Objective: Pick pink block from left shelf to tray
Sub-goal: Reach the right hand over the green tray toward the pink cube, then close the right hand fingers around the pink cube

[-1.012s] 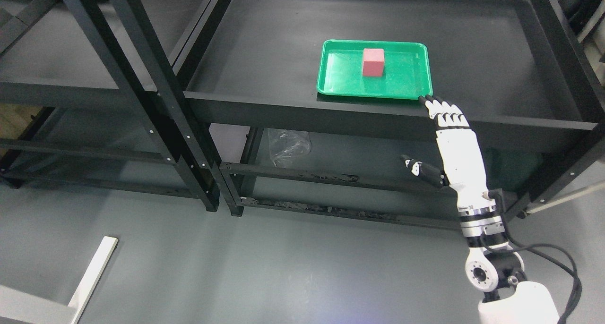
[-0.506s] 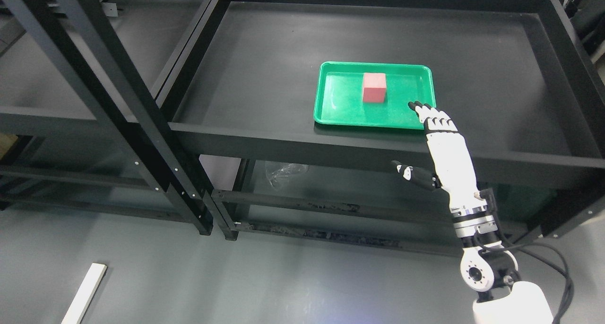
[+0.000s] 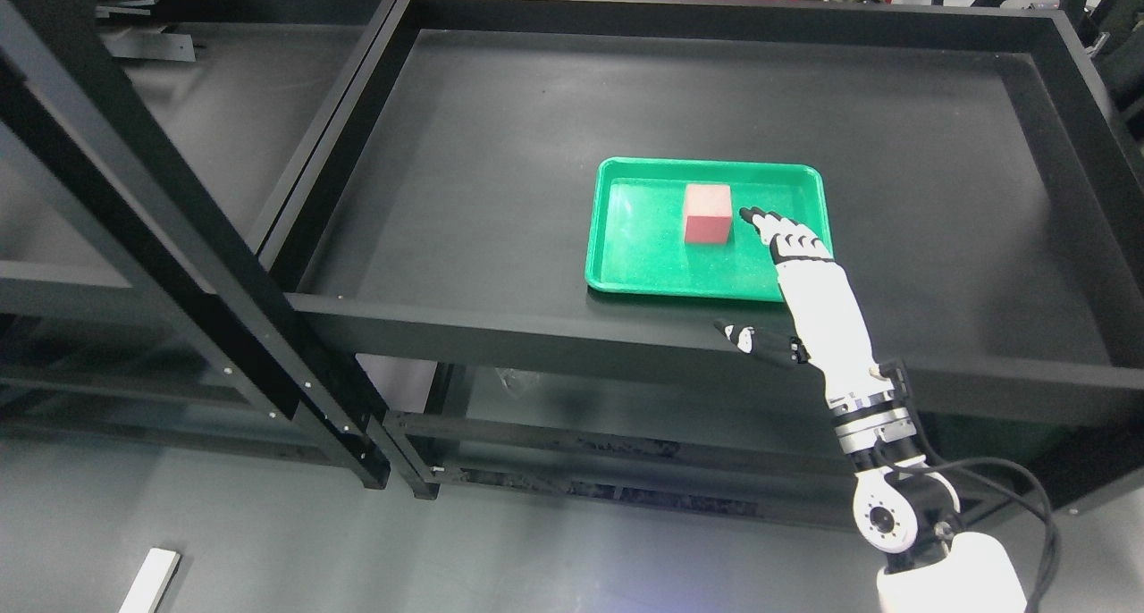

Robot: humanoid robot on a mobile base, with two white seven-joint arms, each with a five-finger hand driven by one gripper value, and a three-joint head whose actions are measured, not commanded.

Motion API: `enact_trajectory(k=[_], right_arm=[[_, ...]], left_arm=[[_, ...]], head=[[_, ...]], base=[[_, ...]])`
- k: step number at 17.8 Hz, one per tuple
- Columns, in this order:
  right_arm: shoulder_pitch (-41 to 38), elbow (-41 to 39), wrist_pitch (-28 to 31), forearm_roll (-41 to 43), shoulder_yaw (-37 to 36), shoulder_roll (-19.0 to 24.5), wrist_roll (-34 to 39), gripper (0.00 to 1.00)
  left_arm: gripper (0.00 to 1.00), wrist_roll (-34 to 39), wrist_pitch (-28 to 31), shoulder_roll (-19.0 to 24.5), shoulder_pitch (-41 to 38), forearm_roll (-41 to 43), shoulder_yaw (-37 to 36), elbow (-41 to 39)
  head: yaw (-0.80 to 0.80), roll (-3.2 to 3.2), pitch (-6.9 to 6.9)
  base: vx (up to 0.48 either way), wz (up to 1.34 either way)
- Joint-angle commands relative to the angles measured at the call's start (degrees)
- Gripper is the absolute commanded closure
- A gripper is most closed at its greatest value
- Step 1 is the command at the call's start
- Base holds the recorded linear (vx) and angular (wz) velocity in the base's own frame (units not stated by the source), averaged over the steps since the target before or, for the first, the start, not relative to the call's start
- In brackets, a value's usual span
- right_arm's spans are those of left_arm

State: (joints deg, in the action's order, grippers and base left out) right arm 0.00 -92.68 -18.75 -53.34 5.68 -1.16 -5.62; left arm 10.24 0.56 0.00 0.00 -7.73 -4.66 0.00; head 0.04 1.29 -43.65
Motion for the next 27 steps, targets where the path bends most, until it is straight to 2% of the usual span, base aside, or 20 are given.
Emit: enact_trajectory(k=[1,8,27], right_arm=[[2.0,2.0,0.0,0.0,2.0,0.2,1.4,0.01],[4.0,5.9,1.5,-0.4,2.9,0.2,11.0,0.01],[5.8,11.3,3.1,-7.3,5.4,0.2,18.4,0.01]], left_arm=[[0.0,0.0,0.0,1.0,1.7,0.0,0.0,-1.0],[0.0,0.0,0.0,1.0,1.7,0.0,0.0,-1.0],[0.0,0.0,0.0,1.0,1.7,0.0,0.0,-1.0]], head=[[0.0,0.0,0.0],[0.0,0.0,0.0],[0.0,0.0,0.0]], base=[[0.189,-0.02],[0.194,-0.06],[0.134,-0.02]])
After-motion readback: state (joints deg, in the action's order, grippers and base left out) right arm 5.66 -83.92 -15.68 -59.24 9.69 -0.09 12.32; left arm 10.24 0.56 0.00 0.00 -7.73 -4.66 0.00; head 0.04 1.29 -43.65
